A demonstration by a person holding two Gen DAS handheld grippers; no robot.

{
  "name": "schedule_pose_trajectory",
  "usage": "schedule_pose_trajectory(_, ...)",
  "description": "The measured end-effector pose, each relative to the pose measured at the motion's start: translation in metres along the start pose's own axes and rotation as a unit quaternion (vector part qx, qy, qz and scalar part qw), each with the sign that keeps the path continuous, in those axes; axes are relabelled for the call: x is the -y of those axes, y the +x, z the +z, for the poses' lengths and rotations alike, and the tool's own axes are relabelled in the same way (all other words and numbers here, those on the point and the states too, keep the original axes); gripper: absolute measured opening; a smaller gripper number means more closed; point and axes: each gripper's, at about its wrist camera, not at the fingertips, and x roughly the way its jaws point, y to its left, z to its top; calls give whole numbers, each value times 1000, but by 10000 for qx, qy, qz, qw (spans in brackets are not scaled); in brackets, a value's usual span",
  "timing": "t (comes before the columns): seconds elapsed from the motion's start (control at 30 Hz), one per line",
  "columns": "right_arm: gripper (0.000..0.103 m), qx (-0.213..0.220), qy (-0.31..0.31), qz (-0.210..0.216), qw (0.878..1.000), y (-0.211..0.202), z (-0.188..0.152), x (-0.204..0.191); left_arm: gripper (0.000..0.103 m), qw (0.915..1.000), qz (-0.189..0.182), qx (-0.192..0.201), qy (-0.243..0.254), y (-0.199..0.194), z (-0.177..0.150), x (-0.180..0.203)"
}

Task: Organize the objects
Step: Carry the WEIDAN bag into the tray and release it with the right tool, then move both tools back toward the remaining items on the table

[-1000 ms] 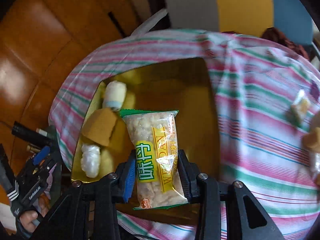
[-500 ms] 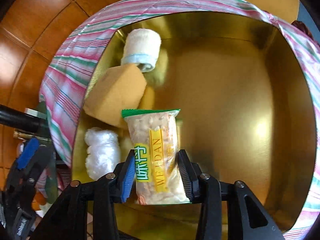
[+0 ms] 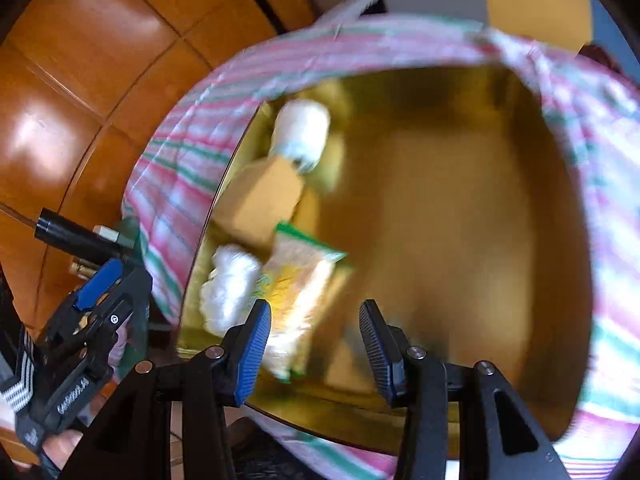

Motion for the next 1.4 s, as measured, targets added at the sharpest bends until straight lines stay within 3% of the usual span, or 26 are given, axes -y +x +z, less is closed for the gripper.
schedule_pose_trajectory(0.27, 57, 808, 105, -794, 9935, -58, -9, 50, 75, 9990, 0, 92, 430, -7, 5, 38)
schedule_pose_trajectory(0.57, 62, 1122, 839, -1379, 9805, -101, -24, 132, 75, 9945, -350, 71, 981, -7, 8, 97)
schedule_pose_trajectory(0.77, 62, 1294, 1145, -1861, 9672, -135, -32, 181, 82, 9893, -571, 60, 1341, -5, 8, 137)
schedule_pose_trajectory(0.93, 62, 1597, 1546, -2339, 9465, -169, -38, 226, 85, 9843, -739, 1, 1603, -2, 9, 166)
schedule_pose_trajectory(1.13, 63, 2089, 2620, -2839, 8984, -209, -59, 295, 85, 9766, -1135, -61, 1825, 1, 14, 202)
schedule_pose_trajectory(1.2, 63, 2142, 2923, -2849, 8874, -214, -67, 312, 85, 9717, -1215, -64, 2025, 1, 14, 220)
schedule_pose_trajectory(1.3, 63, 2170, 3247, -2781, 8776, -213, -79, 328, 85, 9646, -1365, -95, 2253, 4, 14, 242)
schedule_pose_trajectory(1.4, 63, 2119, 3434, -2585, 8777, -208, -87, 337, 85, 9590, -1480, -169, 2413, 10, 18, 265)
